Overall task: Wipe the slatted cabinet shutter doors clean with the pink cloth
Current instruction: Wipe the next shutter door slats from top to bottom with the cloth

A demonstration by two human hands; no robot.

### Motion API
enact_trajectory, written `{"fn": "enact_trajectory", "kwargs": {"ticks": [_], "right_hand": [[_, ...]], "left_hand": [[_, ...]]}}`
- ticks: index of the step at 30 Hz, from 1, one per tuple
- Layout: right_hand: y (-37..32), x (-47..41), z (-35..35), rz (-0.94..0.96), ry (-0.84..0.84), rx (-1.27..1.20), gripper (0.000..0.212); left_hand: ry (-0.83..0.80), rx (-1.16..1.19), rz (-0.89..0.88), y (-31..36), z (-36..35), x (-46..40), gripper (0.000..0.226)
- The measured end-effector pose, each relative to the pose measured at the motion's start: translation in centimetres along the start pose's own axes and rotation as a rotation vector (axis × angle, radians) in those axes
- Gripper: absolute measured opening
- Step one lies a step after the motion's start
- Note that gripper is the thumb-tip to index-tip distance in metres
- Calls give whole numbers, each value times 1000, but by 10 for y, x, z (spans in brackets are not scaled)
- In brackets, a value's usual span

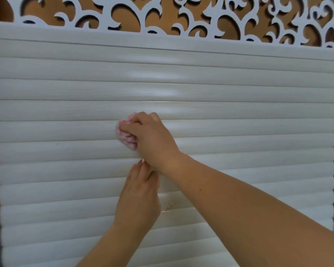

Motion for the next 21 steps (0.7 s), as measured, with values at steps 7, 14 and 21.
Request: {"fn": "enact_trajectory", "kwargs": {"ticks": [7,14,21], "right_hand": [[49,41,30,-106,71,10,33],[113,95,71,-272,212,160,32],[152,137,76,-795,715,-91,35]], "left_hand": [[15,-37,-5,0,-4,1,27],[-4,-29,39,2,-5,2,27],[-56,-4,50,4,-3,1,37]]}}
Point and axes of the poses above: each hand's wrist, its own x-axis away from the middle knuckle, its own z-axis out of the back of the hand, y = z × x, the point moved 3 cm from there along -x, towards the middle knuckle, and after that the axes turned 3 degrees about -z, right-handed, at the moved point
